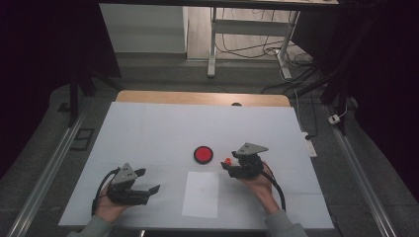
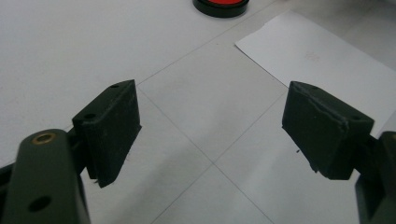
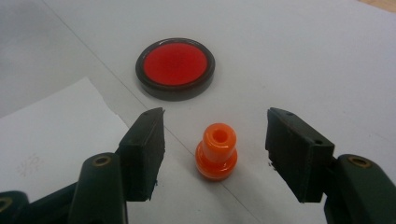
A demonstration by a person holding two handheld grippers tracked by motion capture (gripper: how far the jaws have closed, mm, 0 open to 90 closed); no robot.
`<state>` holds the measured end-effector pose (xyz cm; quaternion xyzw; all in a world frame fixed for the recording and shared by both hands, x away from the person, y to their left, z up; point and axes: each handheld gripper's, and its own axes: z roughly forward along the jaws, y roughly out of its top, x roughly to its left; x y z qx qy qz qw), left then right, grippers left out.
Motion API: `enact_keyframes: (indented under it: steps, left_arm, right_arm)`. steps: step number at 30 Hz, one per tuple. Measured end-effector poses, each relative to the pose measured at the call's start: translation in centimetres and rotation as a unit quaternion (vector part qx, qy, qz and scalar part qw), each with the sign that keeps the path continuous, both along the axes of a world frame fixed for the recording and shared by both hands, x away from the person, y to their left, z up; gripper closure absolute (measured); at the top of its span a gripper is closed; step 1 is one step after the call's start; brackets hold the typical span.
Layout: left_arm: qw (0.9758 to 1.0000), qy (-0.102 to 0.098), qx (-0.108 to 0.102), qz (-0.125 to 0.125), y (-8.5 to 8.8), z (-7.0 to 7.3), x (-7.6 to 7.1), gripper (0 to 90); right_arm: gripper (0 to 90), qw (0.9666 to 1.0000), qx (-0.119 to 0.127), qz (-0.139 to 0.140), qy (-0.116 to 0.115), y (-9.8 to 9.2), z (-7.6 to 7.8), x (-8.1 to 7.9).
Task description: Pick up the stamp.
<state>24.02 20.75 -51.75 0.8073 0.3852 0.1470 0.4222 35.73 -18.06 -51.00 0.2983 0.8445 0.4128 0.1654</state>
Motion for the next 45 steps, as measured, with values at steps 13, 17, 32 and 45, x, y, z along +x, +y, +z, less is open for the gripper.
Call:
enact_keyframes:
  steps: [13,17,32,45]
  left_arm:
    - [1.0,-0.001,0.004,0.0,0.0,0.0,0.0,19.5]
    - [1.0,-0.001,0.005,0.0,0.0,-0.1,0.0,19.5]
    - [1.0,-0.002,0.005,0.001,0.1,0.0,-0.1,19.6]
    - [1.0,-0.001,0.003,0.002,0.1,0.0,-0.1,19.7]
  right_arm:
    - [46.0,0.9998,-0.015,-0.011,0.009,0.6,-1.0,0.5]
    - [49.5,0.9998,-0.014,-0.013,0.005,0.5,-0.9,0.5]
    - [71.1,0.9998,-0.01,-0.014,0.009,0.6,-1.2,0.7]
    - [71.8,0.9999,0.0,-0.013,0.004,0.6,-1.0,0.4]
